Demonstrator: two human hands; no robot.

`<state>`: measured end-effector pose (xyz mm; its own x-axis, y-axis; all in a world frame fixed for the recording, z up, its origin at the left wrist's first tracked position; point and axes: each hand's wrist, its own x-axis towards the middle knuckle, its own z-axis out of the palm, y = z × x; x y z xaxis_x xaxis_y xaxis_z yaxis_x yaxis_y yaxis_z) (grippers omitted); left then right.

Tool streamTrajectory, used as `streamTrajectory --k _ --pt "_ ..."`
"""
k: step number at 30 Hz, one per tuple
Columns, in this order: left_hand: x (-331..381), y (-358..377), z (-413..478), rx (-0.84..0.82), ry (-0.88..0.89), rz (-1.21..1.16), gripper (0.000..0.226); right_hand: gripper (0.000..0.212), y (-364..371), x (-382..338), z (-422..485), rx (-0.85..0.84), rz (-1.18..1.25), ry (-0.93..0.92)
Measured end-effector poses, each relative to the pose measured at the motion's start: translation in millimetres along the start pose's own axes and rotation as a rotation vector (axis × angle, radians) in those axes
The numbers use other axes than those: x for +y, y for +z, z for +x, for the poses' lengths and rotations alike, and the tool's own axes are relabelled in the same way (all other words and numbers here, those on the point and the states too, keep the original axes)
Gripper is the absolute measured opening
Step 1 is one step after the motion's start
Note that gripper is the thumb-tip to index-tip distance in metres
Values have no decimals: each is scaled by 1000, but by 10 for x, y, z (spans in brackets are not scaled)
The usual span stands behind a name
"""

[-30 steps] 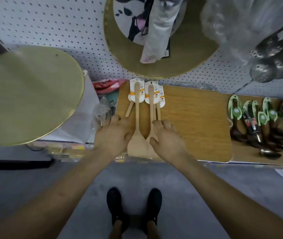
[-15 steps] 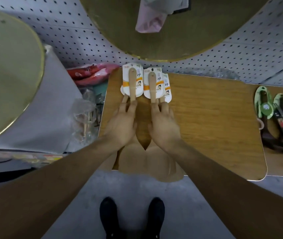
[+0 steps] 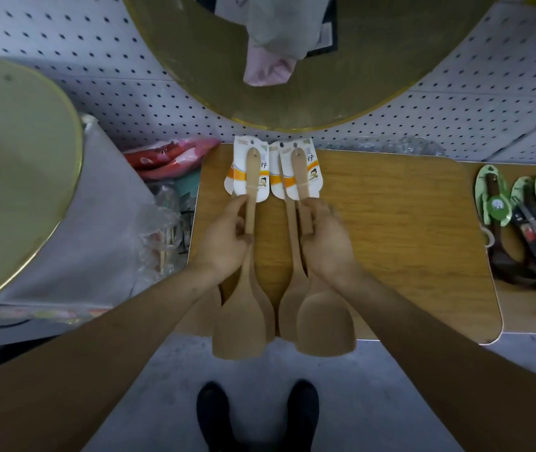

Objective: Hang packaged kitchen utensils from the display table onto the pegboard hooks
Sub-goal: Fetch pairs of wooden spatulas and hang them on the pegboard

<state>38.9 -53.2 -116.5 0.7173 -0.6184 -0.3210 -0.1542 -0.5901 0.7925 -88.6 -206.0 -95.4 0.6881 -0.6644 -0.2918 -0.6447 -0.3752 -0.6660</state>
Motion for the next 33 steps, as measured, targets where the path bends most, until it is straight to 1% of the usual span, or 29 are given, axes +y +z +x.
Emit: streamTrajectory --k 3,7,11,15,19,24,28,31,33 --pt "41 -40 -174 -80 0 -72 84 71 -75 66 -160 -5 161 73" --pt "44 -44 -463 -118 29 -173 84 66 -104 128 -496 36 343 139" --pt "-8 -96 -771 -193 60 -153 82 54 -177 196 -942 102 482 178" --pt "174 -199 -1050 -287 111 -75 86 59 -444 107 -1414 154 533 237" --pt "673 -322 -1255 -349 225 -86 89 63 -910 -187 -1741 257 553 210" --pt "1547 -420 -1510 -434 388 -102 80 67 -1531 -513 -2247 415 528 132" --pt "2135 -327 -1847 -509 470 -98 79 70 -1934 -655 -2829 534 532 144" --pt "2488 -182 -2174 -584 514 -110 83 75 -2225 -701 -3307 637 529 137" --pt "2737 -72 -2407 -629 546 -99 83 74 -2434 -717 -3623 698 529 138"
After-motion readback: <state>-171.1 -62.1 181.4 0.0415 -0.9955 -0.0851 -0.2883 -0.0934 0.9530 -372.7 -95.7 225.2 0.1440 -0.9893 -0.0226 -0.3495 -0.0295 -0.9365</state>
